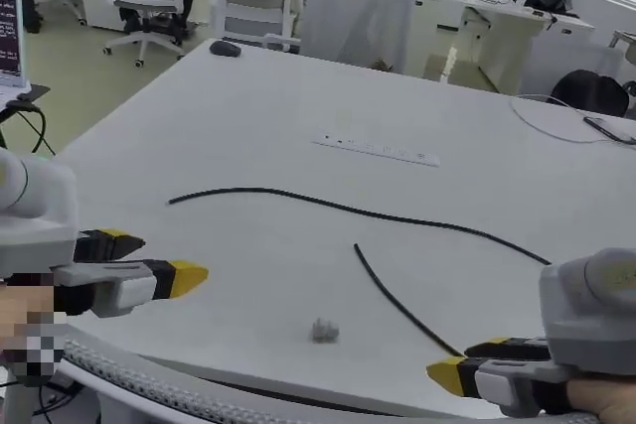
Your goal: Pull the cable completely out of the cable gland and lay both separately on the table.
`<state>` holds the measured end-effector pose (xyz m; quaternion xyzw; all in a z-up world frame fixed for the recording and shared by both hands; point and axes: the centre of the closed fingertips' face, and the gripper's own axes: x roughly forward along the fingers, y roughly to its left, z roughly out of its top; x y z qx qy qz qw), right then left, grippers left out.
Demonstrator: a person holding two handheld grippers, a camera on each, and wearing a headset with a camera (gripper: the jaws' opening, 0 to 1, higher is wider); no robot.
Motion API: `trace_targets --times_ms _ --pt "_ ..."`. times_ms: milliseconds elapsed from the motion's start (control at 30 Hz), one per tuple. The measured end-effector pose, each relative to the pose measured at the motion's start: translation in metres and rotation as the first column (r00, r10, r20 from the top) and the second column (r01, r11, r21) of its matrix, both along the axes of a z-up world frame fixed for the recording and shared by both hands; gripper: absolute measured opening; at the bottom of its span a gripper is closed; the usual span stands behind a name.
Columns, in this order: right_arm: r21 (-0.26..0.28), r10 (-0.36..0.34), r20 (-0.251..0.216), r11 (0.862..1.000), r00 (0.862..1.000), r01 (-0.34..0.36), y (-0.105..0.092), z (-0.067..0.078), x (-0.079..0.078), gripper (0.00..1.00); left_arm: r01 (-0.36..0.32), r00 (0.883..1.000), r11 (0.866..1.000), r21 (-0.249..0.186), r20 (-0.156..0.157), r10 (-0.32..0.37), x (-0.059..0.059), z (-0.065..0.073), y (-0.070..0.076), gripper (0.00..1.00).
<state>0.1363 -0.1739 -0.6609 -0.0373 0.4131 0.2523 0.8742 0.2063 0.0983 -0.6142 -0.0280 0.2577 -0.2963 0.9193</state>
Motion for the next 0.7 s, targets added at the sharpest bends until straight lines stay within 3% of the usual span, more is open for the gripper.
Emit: trace_targets --times_ms 700 --pt "-0.005 -0.002 0.004 1.0 1.0 0.002 -0.0007 -0.0011 -0.0007 0.33 -0.02 1.0 1.0 0.0 -0.025 0.02 -0.0008 -0.0037 0.0043 0.52"
